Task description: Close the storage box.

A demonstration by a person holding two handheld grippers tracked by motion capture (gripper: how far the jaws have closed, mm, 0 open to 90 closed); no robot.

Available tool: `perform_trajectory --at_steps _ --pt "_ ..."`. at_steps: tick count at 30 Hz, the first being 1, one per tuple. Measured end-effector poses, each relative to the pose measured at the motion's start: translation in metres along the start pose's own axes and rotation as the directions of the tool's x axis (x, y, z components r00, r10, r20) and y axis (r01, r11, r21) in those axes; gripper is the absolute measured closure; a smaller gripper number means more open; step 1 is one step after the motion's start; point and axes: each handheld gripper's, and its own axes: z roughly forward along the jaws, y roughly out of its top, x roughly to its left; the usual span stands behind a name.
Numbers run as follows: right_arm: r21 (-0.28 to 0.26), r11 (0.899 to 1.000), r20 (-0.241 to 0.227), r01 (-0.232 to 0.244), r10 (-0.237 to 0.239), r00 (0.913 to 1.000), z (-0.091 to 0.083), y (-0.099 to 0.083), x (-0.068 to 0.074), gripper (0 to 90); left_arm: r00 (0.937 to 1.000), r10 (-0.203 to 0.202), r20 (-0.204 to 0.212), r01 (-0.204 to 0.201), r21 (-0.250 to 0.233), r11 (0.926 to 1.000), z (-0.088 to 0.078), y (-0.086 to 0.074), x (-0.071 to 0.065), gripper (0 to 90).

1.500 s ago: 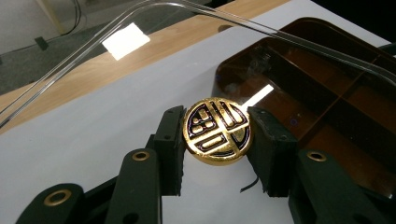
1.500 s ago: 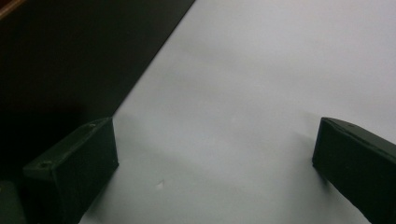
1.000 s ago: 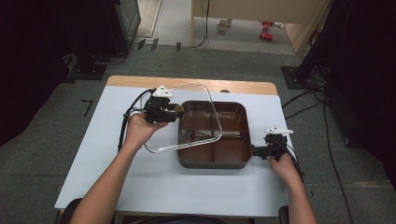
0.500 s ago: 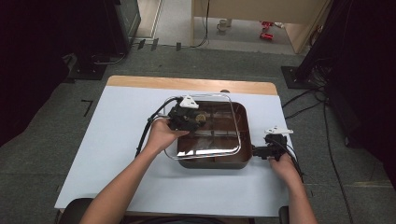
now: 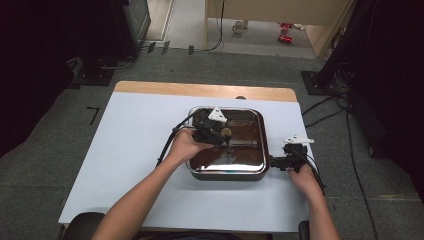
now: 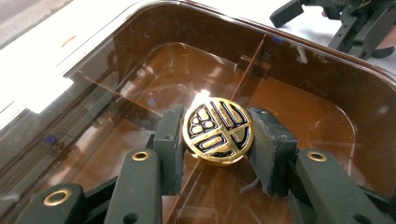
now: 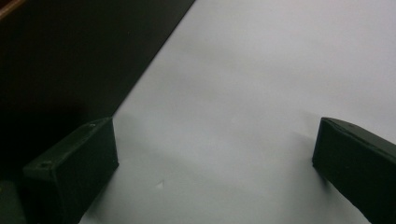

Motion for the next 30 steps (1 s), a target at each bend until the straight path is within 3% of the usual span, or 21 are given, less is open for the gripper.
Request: perform_trajectory --at_steps 8,18,23,30 --pt "-0.002 1.000 0.000 0.003 -0.003 1.0000 0.000 0.000 0.000 0.0 0.9998 -0.021 0.005 0.021 0.006 0.9998 0.014 0.002 -0.001 59.4" --pt "0.000 1.000 0.000 0.000 0.000 1.0000 0.000 0.000 0.000 0.0 0.9982 -0.049 0.034 0.048 0.010 0.9988 0.017 0.000 0.004 58.5" --pt "0.000 1.000 0.000 0.000 0.000 1.0000 0.000 0.000 0.000 0.0 0.9990 -0.042 0.018 0.042 0.007 0.9991 0.013 0.001 0.004 49.2" --pt "-0.001 1.000 0.000 -0.001 0.001 1.0000 0.000 0.000 0.000 0.0 0.9971 -0.069 0.030 0.070 -0.017 0.9974 -0.004 0.003 0.008 43.1"
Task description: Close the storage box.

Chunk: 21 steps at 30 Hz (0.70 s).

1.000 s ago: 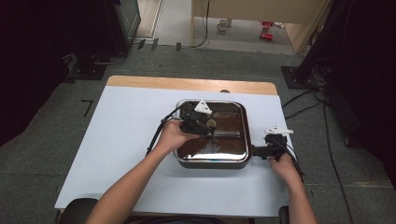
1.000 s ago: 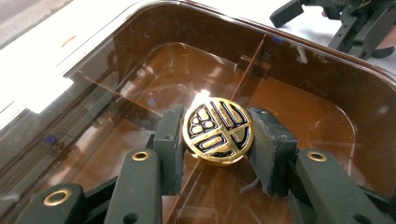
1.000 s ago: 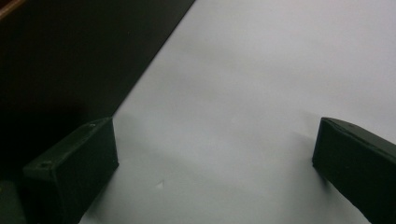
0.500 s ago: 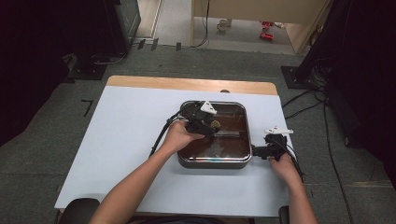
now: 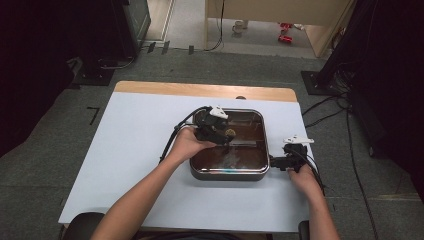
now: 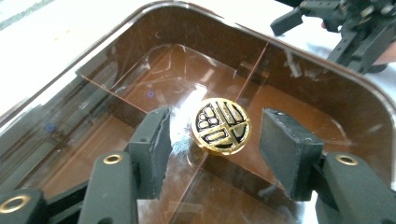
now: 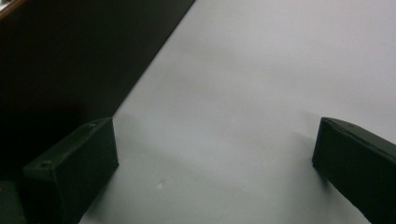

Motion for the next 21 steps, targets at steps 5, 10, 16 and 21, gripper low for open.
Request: perform_trajectory --at_steps 5,10,16,21 --pt "0.000 1.000 0.000 0.000 0.000 1.0000 0.000 0.000 0.000 0.0 0.9988 -0.031 -0.037 0.030 -0.009 0.9995 -0.017 0.000 0.003 39.1" --pt "0.000 1.000 -0.001 0.000 0.000 1.0000 0.000 0.000 0.000 0.0 0.9985 -0.020 -0.051 0.020 0.004 0.9998 -0.028 -0.004 0.006 35.6" --pt "0.000 1.000 0.000 -0.001 0.001 1.0000 0.000 0.000 0.000 0.0 0.9951 -0.085 -0.050 0.082 -0.063 0.9946 -0.048 -0.016 0.015 30.6" --pt "0.001 1.000 0.000 0.002 -0.002 1.0000 0.000 0.000 0.000 0.0 0.9910 -0.111 -0.075 0.104 -0.083 0.9911 -0.062 -0.029 0.020 27.8"
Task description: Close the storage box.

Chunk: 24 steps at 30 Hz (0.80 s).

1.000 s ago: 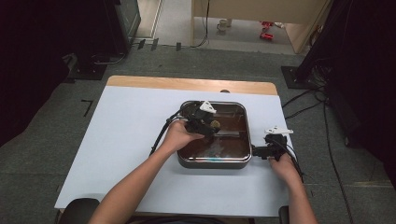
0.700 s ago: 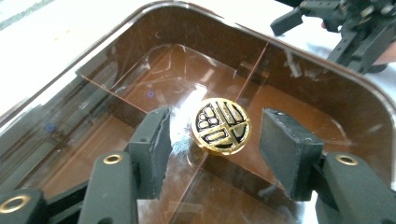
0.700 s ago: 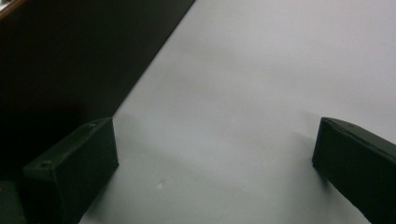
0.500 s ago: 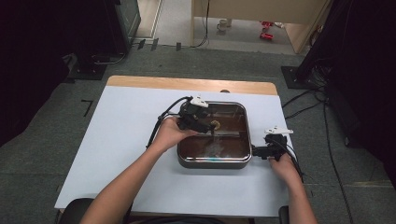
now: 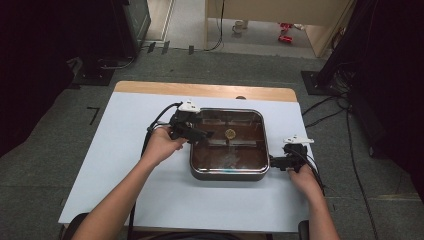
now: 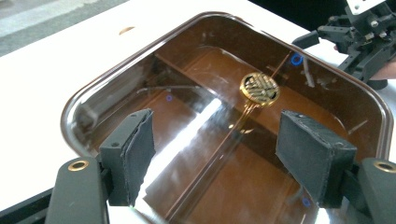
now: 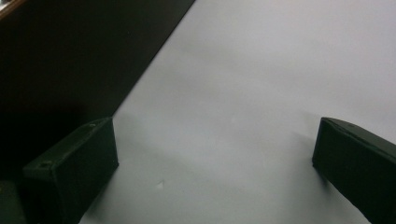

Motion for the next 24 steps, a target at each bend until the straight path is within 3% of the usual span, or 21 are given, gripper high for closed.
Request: perform_trajectory --at_steps 7,11,20,24 --pt "0.000 1.000 0.000 0.000 0.000 1.0000 0.000 0.000 0.000 0.0 0.9980 -0.040 -0.048 0.038 -0.044 0.9983 -0.022 -0.023 0.011 26.8" --pt "0.000 1.000 0.000 -0.001 0.001 1.0000 0.000 0.000 0.000 0.0 0.9968 -0.040 -0.070 0.037 -0.043 0.9984 -0.028 -0.034 0.014 25.9" --pt "0.000 1.000 0.000 -0.001 0.001 1.0000 0.000 0.000 0.000 0.0 0.9890 -0.088 -0.119 0.083 -0.052 0.9952 -0.043 -0.073 0.025 25.1" --pt "0.000 1.000 0.000 -0.001 0.001 1.0000 0.000 0.000 0.000 0.0 0.9856 -0.097 -0.138 0.092 -0.048 0.9946 -0.045 -0.083 0.029 25.1"
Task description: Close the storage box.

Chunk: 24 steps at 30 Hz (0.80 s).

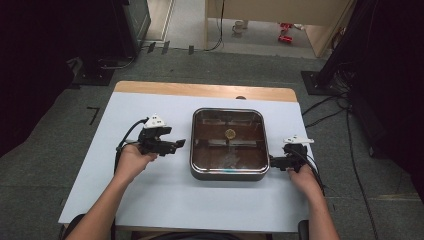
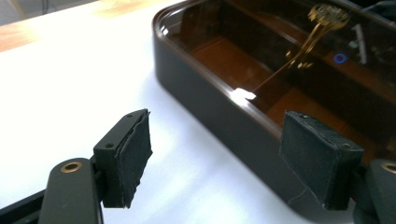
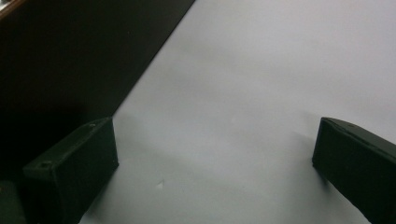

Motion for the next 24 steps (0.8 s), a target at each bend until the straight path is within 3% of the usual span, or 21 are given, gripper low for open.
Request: perform_trajectory --at_steps 2,7,11,18,23,24 --pt "0.000 1.000 0.000 0.000 0.000 1.0000 0.000 0.000 0.000 0.0 0.9997 -0.015 -0.017 0.016 0.009 0.9998 0.000 -0.008 0.005 25.0" --pt "0.000 1.000 0.000 0.000 0.000 1.0000 0.000 0.000 0.000 0.0 0.9990 -0.007 -0.044 0.009 0.035 0.9994 0.001 -0.019 0.008 24.8" --pt "0.000 1.000 0.000 0.000 0.000 1.0000 0.000 0.000 0.000 0.0 0.9979 -0.036 -0.054 0.040 0.077 0.9962 0.005 -0.029 0.011 25.6" --pt "0.000 1.000 0.000 0.000 0.000 1.0000 0.000 0.000 0.000 0.0 0.9935 -0.022 -0.112 0.035 0.119 0.9923 0.017 -0.047 0.017 25.4" --pt "0.000 1.000 0.000 0.000 0.000 1.0000 0.000 0.000 0.000 0.0 0.9923 -0.044 -0.116 0.060 0.142 0.9881 0.027 -0.052 0.021 25.0" --pt "0.000 1.000 0.000 0.000 0.000 1.0000 0.000 0.000 0.000 0.0 0.9931 -0.045 -0.109 0.058 0.127 0.9901 0.027 -0.052 0.022 23.6"
